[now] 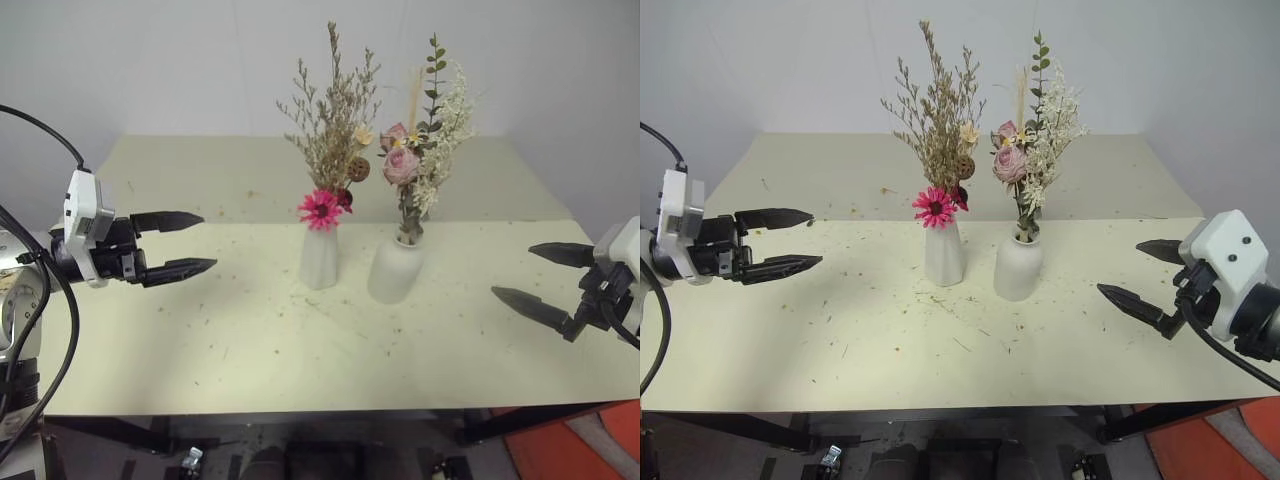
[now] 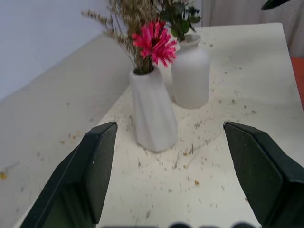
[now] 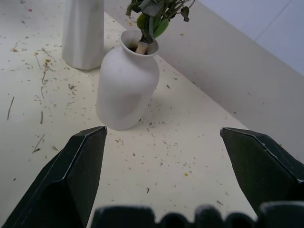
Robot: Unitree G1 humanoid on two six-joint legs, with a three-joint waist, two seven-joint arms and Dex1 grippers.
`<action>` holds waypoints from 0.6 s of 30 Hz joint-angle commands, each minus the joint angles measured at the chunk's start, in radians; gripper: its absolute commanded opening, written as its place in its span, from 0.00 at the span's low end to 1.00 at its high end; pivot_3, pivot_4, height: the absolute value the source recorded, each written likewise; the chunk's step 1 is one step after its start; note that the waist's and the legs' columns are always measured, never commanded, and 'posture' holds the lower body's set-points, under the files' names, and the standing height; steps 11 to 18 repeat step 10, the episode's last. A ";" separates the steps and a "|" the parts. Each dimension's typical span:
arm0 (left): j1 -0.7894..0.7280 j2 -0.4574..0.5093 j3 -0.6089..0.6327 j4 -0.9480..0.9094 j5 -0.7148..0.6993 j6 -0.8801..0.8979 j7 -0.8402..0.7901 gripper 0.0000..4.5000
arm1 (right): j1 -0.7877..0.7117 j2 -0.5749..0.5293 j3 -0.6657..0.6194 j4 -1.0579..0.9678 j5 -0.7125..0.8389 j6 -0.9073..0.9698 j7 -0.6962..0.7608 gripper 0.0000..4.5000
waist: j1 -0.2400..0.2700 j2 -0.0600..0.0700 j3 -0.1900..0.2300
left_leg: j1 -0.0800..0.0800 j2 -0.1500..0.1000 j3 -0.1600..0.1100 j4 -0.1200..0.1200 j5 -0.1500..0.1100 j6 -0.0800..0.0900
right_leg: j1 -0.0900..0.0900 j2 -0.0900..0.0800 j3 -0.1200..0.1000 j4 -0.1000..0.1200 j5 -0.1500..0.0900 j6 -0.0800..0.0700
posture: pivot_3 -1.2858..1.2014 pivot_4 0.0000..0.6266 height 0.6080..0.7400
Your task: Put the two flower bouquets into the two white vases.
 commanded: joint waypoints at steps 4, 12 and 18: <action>-0.076 0.028 -0.033 0.046 -0.082 0.050 -0.042 0.86 | -0.012 0.034 -0.033 -0.016 -0.064 -0.060 -0.034 1.00 | -0.002 0.000 0.000 | 0.000 0.000 0.001 0.000 0.000 0.000 | 0.000 0.001 0.001 0.000 0.000 0.000 | 0.52 0.24 1.00; -0.219 0.056 -0.116 0.191 -0.061 0.031 -0.139 0.86 | 0.026 0.069 -0.071 -0.088 -0.032 0.006 -0.047 1.00 | 0.000 0.000 0.000 | 0.000 0.000 0.001 0.000 0.000 0.000 | 0.000 0.002 0.001 0.000 0.000 0.000 | 0.52 0.24 1.00; -0.219 0.056 -0.116 0.191 -0.061 0.031 -0.139 0.86 | 0.026 0.069 -0.071 -0.088 -0.032 0.006 -0.047 1.00 | 0.000 0.000 0.000 | 0.000 0.000 0.001 0.000 0.000 0.000 | 0.000 0.002 0.001 0.000 0.000 0.000 | 0.52 0.24 1.00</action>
